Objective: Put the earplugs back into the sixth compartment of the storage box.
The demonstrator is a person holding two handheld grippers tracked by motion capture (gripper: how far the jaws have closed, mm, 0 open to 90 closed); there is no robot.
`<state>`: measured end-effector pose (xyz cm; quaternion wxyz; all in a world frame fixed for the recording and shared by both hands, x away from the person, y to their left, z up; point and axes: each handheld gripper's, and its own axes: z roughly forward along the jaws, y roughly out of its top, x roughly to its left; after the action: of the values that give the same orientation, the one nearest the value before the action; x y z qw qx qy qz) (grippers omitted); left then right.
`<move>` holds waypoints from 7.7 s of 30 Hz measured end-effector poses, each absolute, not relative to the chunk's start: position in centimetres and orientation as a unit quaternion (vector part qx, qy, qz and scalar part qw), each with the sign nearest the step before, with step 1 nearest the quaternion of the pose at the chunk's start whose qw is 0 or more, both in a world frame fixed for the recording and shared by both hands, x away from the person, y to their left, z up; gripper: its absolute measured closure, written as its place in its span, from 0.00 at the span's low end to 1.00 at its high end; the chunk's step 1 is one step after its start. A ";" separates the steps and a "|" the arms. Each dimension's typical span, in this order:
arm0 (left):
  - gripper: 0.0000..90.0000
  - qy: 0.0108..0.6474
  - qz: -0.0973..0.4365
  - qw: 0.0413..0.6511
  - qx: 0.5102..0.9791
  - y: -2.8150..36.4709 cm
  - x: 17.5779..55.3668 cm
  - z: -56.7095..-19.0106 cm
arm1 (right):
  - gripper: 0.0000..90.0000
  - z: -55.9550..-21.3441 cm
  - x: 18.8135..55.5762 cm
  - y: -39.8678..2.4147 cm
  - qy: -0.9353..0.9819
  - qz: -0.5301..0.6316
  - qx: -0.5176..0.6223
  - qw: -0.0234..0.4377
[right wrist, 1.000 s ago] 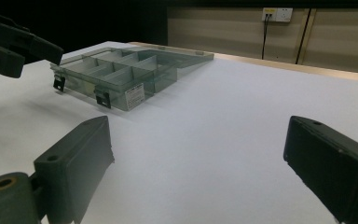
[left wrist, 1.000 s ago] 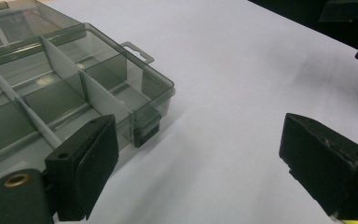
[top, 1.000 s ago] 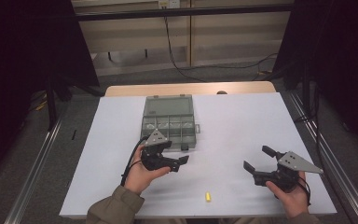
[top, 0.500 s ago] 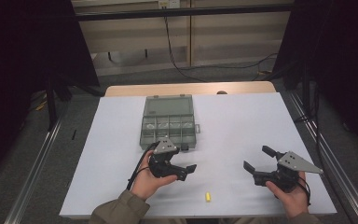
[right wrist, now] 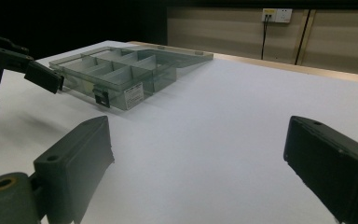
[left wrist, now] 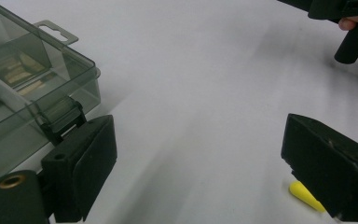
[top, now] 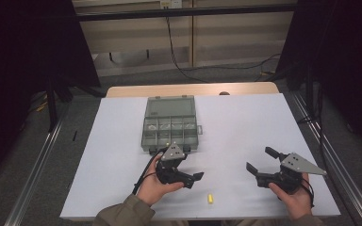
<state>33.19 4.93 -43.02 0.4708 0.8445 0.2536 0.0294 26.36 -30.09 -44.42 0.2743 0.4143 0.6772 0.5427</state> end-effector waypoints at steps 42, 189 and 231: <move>0.31 0.186 -0.013 0.449 0.874 2.8 31.0 -44.3 | 0.08 -44.3 26.3 -30.0 0.679 0.543 0.412 0.275; 0.91 0.337 0.051 0.478 0.810 10.3 39.1 -40.7 | 0.08 -44.3 26.3 -29.7 0.683 0.542 0.406 0.274; 0.91 0.362 0.091 0.470 0.800 11.6 40.8 -40.7 | 0.08 -44.3 26.3 -29.8 0.682 0.542 0.406 0.276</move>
<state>40.84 11.58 -40.65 0.4700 0.7999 0.3618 0.0914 26.28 -29.83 -44.32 0.2762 0.4058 0.6819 0.5423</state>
